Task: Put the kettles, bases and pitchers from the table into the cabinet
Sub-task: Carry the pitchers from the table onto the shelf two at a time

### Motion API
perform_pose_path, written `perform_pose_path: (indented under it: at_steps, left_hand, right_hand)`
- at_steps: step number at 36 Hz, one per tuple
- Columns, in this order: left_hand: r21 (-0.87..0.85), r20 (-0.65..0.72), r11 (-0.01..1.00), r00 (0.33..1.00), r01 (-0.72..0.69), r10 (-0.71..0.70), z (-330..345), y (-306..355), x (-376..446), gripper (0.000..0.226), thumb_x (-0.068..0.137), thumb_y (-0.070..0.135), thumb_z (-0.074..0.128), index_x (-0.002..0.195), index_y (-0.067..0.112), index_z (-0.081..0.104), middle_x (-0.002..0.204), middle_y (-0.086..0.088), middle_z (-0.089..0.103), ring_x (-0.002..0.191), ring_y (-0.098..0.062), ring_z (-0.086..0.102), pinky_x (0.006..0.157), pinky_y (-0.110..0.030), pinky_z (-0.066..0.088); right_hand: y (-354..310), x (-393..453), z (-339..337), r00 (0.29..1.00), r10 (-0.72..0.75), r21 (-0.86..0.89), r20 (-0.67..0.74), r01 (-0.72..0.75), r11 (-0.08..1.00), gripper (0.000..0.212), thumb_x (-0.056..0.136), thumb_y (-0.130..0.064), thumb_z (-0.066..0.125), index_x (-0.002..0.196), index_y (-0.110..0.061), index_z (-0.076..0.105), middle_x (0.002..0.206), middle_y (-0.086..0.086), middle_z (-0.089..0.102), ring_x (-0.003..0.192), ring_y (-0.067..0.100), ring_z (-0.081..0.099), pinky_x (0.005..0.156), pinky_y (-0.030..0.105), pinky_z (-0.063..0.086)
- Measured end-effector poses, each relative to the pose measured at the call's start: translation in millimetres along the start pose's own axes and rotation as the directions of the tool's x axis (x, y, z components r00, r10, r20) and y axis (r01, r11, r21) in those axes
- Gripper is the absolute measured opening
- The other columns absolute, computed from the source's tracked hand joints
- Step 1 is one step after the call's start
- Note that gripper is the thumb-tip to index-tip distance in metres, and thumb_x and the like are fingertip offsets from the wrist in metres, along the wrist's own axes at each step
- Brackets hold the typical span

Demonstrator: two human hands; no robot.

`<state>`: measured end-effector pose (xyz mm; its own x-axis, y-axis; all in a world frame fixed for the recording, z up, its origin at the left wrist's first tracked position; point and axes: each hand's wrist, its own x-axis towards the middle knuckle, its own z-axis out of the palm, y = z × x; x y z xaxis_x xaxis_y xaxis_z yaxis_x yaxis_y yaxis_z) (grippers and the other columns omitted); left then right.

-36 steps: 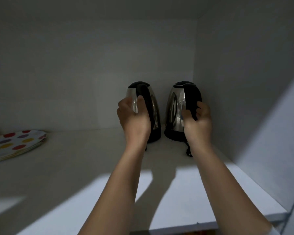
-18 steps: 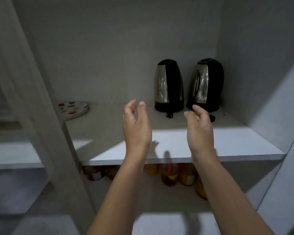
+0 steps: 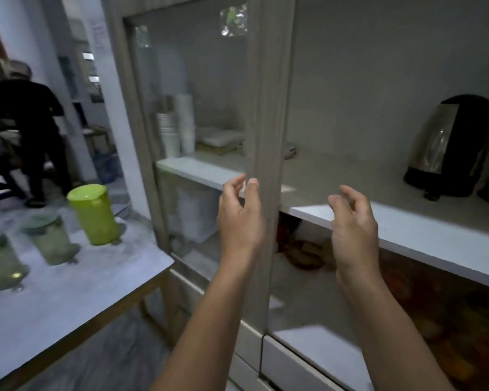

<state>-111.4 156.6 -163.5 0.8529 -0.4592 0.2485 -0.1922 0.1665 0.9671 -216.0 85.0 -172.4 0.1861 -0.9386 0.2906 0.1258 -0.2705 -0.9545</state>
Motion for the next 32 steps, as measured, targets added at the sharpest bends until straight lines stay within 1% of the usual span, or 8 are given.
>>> perform_pose_path:
  at_steps: [2,6,15,20,23,25,29,32]
  left_hand:
    - [0.028,-0.046,1.0,0.999,0.013,-0.012,-27,-2,-8,0.033,0.096,0.038,0.044,0.126,0.026,0.05,0.127,0.006,0.053,0.115,-0.011,0.05,0.103,-0.035,0.04]
    - [0.107,-0.187,0.994,0.982,0.03,-0.01,-85,-5,-14,0.031,0.095,0.038,0.044,0.124,0.027,0.05,0.13,0.005,0.053,0.118,-0.013,0.049,0.103,-0.035,0.041]
    - [0.092,-0.482,0.994,0.876,0.067,-0.014,-213,-6,-8,0.029,0.096,0.037,0.043,0.122,0.027,0.05,0.114,0.01,0.053,0.103,-0.009,0.049,0.086,-0.025,0.035]
    - [0.067,-0.566,0.994,0.824,0.082,-0.03,-270,-16,12,0.029,0.096,0.035,0.045,0.122,0.023,0.051,0.11,0.011,0.051,0.1,-0.008,0.048,0.083,-0.024,0.034]
    - [0.048,-0.59,0.993,0.805,0.103,-0.055,-303,-24,34,0.025,0.096,0.033,0.046,0.118,0.022,0.05,0.104,0.01,0.052,0.083,-0.003,0.052,0.066,-0.017,0.041]
    - [0.041,-0.601,0.991,0.796,0.124,-0.074,-327,-30,54,0.027,0.096,0.033,0.046,0.119,0.02,0.051,0.106,0.008,0.053,0.079,-0.002,0.05,0.059,-0.019,0.042]
    - [0.049,-0.596,0.99,0.799,0.13,-0.076,-367,-46,92,0.032,0.095,0.033,0.047,0.124,0.019,0.051,0.111,0.004,0.053,0.083,-0.003,0.049,0.074,-0.026,0.036]
    - [0.04,-0.589,0.986,0.801,0.164,-0.109,-388,-58,117,0.033,0.094,0.034,0.047,0.123,0.019,0.052,0.112,0.003,0.055,0.092,-0.013,0.051,0.081,-0.029,0.04]
  right_hand:
    - [4,-15,17,0.998,0.028,0.027,0.05,-0.029,0.999,0.036,0.094,-0.028,0.05,0.13,-0.023,0.05,0.119,-0.007,0.052,0.099,0.002,0.051,0.075,0.014,0.039]
    - [8,-47,59,0.979,0.099,0.057,0.179,-0.111,0.992,0.035,0.089,-0.033,0.053,0.123,-0.024,0.053,0.114,-0.005,0.058,0.107,0.013,0.055,0.093,0.031,0.045]
    - [4,-111,163,0.881,0.109,0.073,0.46,-0.159,0.985,0.03,0.092,-0.025,0.051,0.121,-0.021,0.053,0.087,-0.018,0.05,0.077,-0.002,0.049,0.066,0.016,0.038]
    - [11,-131,228,0.834,0.115,0.028,0.54,-0.154,0.988,0.03,0.091,-0.025,0.051,0.121,-0.021,0.053,0.098,-0.012,0.055,0.08,-0.001,0.049,0.078,0.024,0.037]
    - [15,-140,271,0.811,0.119,0.022,0.573,-0.161,0.987,0.029,0.091,-0.025,0.052,0.12,-0.021,0.053,0.106,-0.005,0.055,0.081,0.001,0.05,0.08,0.027,0.036]
    - [17,-144,302,0.792,0.121,0.011,0.599,-0.159,0.987,0.03,0.091,-0.025,0.051,0.121,-0.02,0.052,0.106,-0.004,0.056,0.086,0.01,0.053,0.079,0.028,0.038]
    - [28,-147,357,0.76,0.151,0.003,0.632,-0.197,0.98,0.021,0.091,-0.023,0.051,0.112,-0.023,0.051,0.094,-0.011,0.055,0.083,0.005,0.053,0.08,0.029,0.04]
    - [41,-147,389,0.749,0.187,-0.029,0.635,-0.219,0.975,0.019,0.09,-0.025,0.052,0.109,-0.026,0.05,0.093,-0.013,0.053,0.083,0.003,0.051,0.079,0.03,0.041]
